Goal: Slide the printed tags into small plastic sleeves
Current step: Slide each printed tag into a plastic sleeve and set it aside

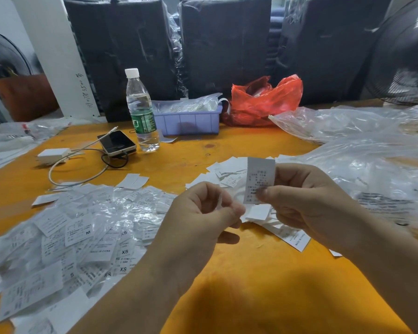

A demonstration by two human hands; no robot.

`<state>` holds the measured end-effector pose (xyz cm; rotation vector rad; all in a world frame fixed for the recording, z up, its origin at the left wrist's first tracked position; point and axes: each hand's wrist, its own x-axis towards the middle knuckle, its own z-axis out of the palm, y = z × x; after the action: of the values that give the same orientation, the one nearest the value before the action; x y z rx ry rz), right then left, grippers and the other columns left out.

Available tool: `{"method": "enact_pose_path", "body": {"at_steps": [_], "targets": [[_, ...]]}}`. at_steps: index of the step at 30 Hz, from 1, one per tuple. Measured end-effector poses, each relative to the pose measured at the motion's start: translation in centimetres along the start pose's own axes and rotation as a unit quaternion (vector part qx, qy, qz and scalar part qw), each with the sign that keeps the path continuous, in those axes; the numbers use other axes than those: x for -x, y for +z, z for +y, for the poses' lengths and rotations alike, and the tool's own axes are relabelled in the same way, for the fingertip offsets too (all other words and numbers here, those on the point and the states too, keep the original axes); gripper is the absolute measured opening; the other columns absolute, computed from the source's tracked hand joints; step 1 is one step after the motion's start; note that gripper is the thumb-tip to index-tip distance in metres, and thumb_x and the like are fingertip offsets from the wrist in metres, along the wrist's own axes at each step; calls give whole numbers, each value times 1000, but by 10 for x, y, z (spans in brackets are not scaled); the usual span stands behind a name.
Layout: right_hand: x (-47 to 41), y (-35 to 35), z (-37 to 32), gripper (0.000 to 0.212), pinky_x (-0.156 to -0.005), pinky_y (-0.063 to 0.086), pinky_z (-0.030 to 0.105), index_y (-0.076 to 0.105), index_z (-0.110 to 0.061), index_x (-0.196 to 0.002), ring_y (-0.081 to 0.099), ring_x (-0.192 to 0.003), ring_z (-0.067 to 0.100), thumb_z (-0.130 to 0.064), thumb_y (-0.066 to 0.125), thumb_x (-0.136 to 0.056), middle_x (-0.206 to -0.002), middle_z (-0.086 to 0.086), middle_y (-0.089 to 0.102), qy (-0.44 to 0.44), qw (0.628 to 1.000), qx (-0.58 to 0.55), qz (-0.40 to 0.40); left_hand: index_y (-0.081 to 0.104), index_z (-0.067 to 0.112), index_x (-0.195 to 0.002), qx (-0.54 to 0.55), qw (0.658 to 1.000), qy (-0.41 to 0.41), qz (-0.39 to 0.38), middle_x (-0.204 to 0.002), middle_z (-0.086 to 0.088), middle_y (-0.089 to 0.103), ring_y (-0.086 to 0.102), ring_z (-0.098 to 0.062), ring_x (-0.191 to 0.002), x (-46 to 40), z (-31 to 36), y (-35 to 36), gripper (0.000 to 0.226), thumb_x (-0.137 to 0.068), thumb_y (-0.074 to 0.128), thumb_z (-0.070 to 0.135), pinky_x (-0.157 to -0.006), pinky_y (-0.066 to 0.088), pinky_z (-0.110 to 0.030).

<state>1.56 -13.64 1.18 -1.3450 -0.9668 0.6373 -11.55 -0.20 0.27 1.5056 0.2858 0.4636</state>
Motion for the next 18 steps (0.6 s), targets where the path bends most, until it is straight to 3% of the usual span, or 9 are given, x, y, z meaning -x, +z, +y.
{"method": "enact_pose_path", "body": {"at_steps": [5, 10, 13, 14, 15, 16, 18], "targets": [[2, 4, 3, 26, -40, 26, 19, 74, -9, -101, 31, -40, 7, -17, 67, -78, -75, 0, 67, -12, 999, 21, -26, 60, 21, -60, 68, 997, -45, -2, -81, -6, 71, 66, -15, -66, 0, -4, 4, 33, -81, 69, -2, -56, 54, -25], [1, 3, 5, 21, -40, 23, 21, 75, -10, -96, 26, -42, 12, -13, 65, -78, -71, -1, 67, -30, 999, 45, 6, 63, 19, -67, 63, 995, -73, -15, -81, -5, 69, 66, -15, -67, 0, -7, 4, 22, -77, 77, 6, -58, 54, -26], [2, 2, 3, 20, -44, 41, 17, 76, -10, -94, 51, -45, 6, -8, 64, -78, -75, 0, 71, -56, 995, 87, 9, 70, 15, -78, 27, 997, -74, -25, -86, -9, 71, 66, -14, -69, -1, -5, 1, 6, -81, 74, 12, -57, 54, -27], [3, 2, 1, 20, -50, 51, 28, 76, -11, -94, 62, -55, 14, -9, 65, -78, -81, 3, 73, -59, 991, 120, 8, 71, 12, -84, 11, 997, -67, -29, -86, -8, 72, 65, -13, -69, -2, -3, -1, 3, -85, 70, 14, -56, 54, -26], [3, 3, -1, 20, -60, 55, 47, 77, -13, -95, 66, -68, 33, -11, 65, -78, -86, 10, 74, -59, 987, 152, 4, 72, 12, -88, -16, 998, -56, -35, -84, -6, 72, 65, -11, -68, -3, -2, -3, 7, -88, 67, 18, -56, 54, -25], [3, 3, -1, 21, -67, 49, 63, 77, -15, -95, 62, -80, 50, -12, 65, -78, -90, 17, 72, -56, 985, 166, -4, 73, 14, -88, -47, 997, -46, -43, -82, -4, 72, 64, -9, -68, -3, -1, -5, 10, -89, 66, 21, -56, 54, -24], [3, 4, -2, 21, -68, 42, 72, 75, -12, -96, 54, -82, 60, -11, 64, -78, -92, 27, 68, -54, 986, 153, -24, 74, 19, -85, -92, 993, -37, -56, -79, 1, 73, 64, -7, -67, -3, -1, -6, 15, -92, 61, 23, -55, 51, -22]]}}
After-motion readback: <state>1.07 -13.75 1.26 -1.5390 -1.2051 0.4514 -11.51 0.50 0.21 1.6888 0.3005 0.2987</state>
